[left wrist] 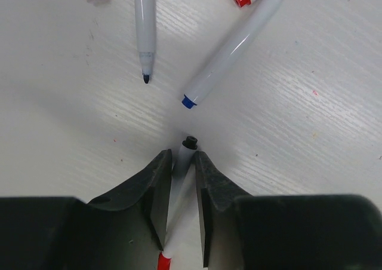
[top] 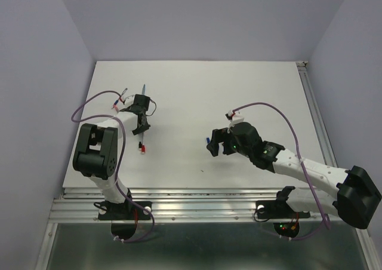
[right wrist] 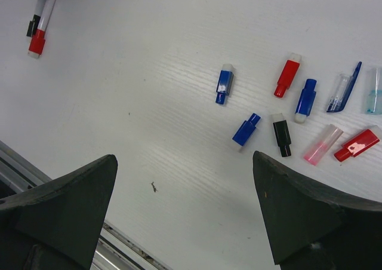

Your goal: Open the pen caps

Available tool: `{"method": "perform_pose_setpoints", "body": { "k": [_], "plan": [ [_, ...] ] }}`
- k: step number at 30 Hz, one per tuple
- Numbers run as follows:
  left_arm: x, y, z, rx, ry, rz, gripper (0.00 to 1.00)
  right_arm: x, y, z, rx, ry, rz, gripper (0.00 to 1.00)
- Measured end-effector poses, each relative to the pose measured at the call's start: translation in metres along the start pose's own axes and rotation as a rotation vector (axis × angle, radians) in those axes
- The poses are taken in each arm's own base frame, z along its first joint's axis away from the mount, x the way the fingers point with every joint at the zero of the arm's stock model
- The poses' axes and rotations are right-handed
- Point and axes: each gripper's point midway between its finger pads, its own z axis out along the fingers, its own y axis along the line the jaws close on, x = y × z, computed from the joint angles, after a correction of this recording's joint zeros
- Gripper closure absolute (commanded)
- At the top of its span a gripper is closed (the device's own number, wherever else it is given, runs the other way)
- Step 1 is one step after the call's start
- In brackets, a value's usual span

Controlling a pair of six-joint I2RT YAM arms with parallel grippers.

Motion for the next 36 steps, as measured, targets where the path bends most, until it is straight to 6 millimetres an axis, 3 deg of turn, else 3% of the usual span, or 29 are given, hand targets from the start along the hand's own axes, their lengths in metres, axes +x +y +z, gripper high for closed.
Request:
{"method": "perform_pose_setpoints", "body": {
  "k": [8, 11, 26, 29, 36],
  "plan": [
    [-0.001, -0.005, 0.001, -0.009, -0.008, 0.018, 0.86, 0.0, 0.0, 0.0, 0.001, 0.0, 0.003, 0.0],
    [-0.001, -0.005, 0.001, -0.012, -0.011, 0.02, 1.0, 0.0, 0.0, 0.0, 0.001, 0.0, 0.005, 0.0],
    [-0.001, 0.0, -0.005, -0.037, -0.002, 0.007, 1.0, 0.001, 0.003, 0.0, -0.012, 0.005, 0.015, 0.0],
    [-0.007, 0.004, -0.018, -0.043, -0.023, -0.01, 1.0, 0.001, 0.006, -0.001, -0.026, 0.01, 0.018, 0.0],
    [-0.048, -0.002, -0.077, 0.057, -0.176, -0.104, 1.0, 0.003, 0.02, -0.002, -0.104, 0.028, 0.019, 0.0]
  ]
}}
